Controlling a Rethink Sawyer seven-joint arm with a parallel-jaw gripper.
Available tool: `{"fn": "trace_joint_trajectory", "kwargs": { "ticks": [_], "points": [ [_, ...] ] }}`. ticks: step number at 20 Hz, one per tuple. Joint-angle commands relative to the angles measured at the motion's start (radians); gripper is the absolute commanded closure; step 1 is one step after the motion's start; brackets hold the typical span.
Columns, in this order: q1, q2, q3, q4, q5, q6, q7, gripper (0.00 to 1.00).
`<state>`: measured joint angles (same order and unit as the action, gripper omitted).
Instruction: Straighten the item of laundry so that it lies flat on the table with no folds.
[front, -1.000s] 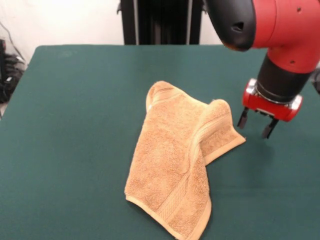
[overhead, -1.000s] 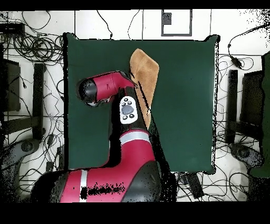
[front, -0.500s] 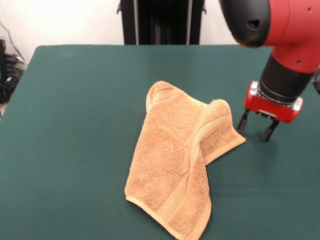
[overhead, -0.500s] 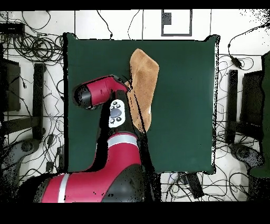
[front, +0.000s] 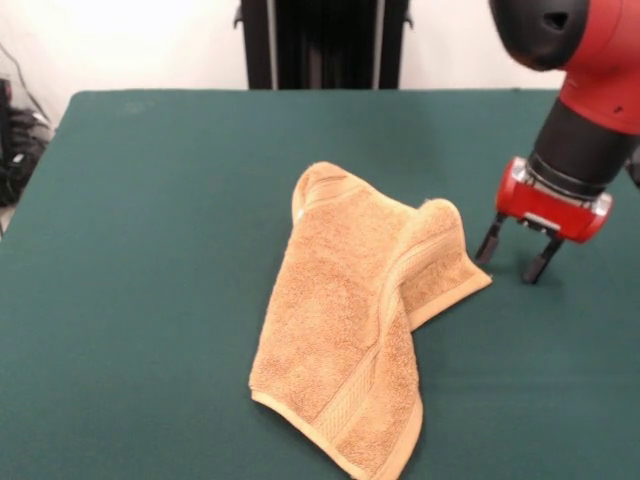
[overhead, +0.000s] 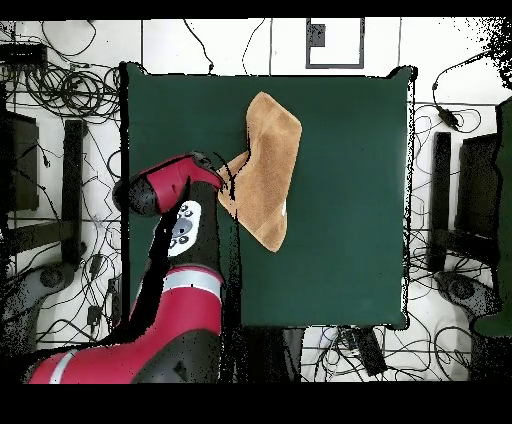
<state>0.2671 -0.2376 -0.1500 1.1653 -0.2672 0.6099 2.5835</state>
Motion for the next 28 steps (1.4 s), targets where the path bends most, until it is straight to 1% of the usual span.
{"fn": "trace_joint_trajectory", "kwargs": {
  "ticks": [1,4,6,9,10,11,13,15,19,21,23,24,26,27,28],
  "points": [
    [0.08,0.235,-0.082,0.002,0.048,-0.224,0.401,0.0],
    [0.089,0.248,-0.102,0.001,0.067,-0.254,0.393,0.0],
    [0.136,0.28,-0.169,-0.016,0.091,-0.286,0.471,0.0],
    [0.224,0.385,-0.308,-0.067,0.165,-0.36,0.63,0.0],
    [0.231,0.407,-0.325,-0.078,0.188,-0.371,0.637,0.0],
    [0.231,0.415,-0.334,-0.082,0.193,-0.375,0.612,0.0],
    [0.222,0.407,-0.328,-0.071,0.207,-0.384,0.564,0.0],
    [0.237,0.42,-0.357,-0.069,0.234,-0.413,0.574,0.0],
    [0.313,0.524,-0.508,-0.114,0.303,-0.455,0.665,0.0],
    [0.319,0.548,-0.537,-0.126,0.315,-0.453,0.64,0.0],
    [0.289,0.528,-0.488,-0.117,0.312,-0.465,0.56,0.0],
    [0.257,0.492,-0.429,-0.103,0.293,-0.445,0.488,0.0],
    [0.201,0.434,-0.347,-0.08,0.257,-0.43,0.371,0.0],
    [0.161,0.399,-0.288,-0.064,0.239,-0.43,0.312,0.0],
    [0.082,0.346,-0.176,-0.036,0.22,-0.39,0.203,0.0]
  ]
}}
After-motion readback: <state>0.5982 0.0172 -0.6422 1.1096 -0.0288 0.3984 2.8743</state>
